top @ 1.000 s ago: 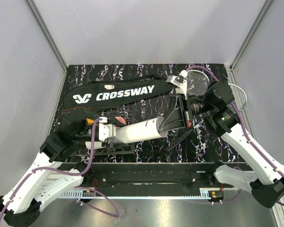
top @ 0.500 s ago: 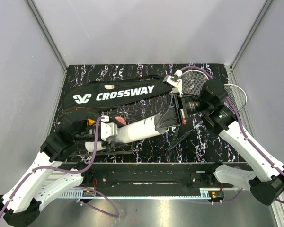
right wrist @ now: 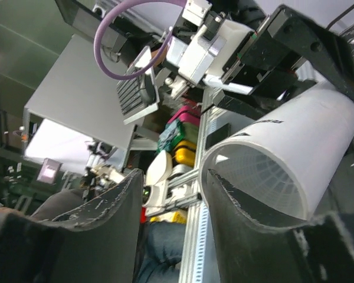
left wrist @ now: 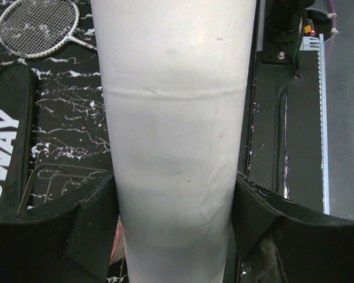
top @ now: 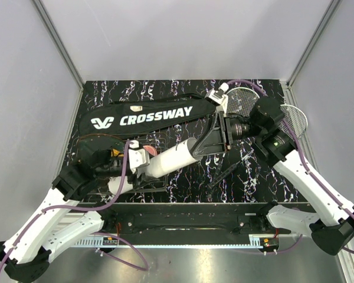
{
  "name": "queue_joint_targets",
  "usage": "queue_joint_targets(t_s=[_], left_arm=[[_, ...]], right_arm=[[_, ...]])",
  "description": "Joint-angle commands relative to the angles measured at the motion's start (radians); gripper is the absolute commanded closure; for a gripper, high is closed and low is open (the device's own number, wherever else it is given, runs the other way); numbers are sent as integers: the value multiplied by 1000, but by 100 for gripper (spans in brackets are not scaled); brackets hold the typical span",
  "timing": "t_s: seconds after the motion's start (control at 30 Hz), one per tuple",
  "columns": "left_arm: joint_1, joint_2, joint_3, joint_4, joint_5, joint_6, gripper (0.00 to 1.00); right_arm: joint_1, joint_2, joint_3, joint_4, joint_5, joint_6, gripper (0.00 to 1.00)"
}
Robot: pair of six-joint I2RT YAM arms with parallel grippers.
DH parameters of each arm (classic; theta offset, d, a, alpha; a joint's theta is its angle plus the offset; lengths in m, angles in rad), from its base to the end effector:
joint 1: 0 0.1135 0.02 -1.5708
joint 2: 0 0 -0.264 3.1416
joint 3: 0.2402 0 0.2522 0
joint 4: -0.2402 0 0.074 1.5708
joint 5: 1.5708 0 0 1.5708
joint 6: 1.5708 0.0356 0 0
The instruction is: Pack up the badminton gear
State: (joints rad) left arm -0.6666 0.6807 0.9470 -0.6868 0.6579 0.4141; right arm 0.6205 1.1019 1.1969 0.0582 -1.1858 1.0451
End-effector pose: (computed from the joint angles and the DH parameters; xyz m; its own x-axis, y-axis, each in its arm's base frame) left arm 0.0876 -0.0967 0.3603 0.0797 0.3424 -0.9362 0.9786 0.1518 0.1388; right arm 0.1640 0.1578 0.4453 -0.7712 -0.1518 -0.6183 -0.5909 -0.1907 0.7839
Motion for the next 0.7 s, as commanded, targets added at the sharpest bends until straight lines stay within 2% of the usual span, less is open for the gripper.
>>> queue_joint_targets(t_s=[0.0,0.03,0.07,0.13,0.17,0.23,0.33,0.37,0.4,0.5,0.67], left_arm=[[-11,36,58,302,-70,-195,100],[-11,48,64,323,-105,-242,100],[-11,72,65,334,-145,-294,100],[-13,97,65,366,-265,-446,100],[-11,115,61,377,-294,-489,100],[-10,146,61,409,-354,-602,100],[-11,192,111,396,-380,-690,100],[-8,229,131,379,-391,-708,100],[-7,247,177,360,-412,-739,100],[1,307,232,331,-473,-834,100],[44,376,231,475,-656,-1113,100]], right_arm=[[-13,-26,70,-168,165,-153,42],[-45,-43,91,-204,207,-231,39],[-63,-62,139,-287,253,-275,30],[-115,-105,188,-391,429,-374,20],[-163,-114,213,-449,478,-385,14],[-200,-135,224,-475,554,-405,9],[-220,-143,237,-555,668,-439,7],[-220,-143,251,-631,720,-460,6],[-219,-148,254,-668,836,-479,6],[-220,-177,207,-709,952,-551,6],[-220,-165,89,-721,902,-570,7]])
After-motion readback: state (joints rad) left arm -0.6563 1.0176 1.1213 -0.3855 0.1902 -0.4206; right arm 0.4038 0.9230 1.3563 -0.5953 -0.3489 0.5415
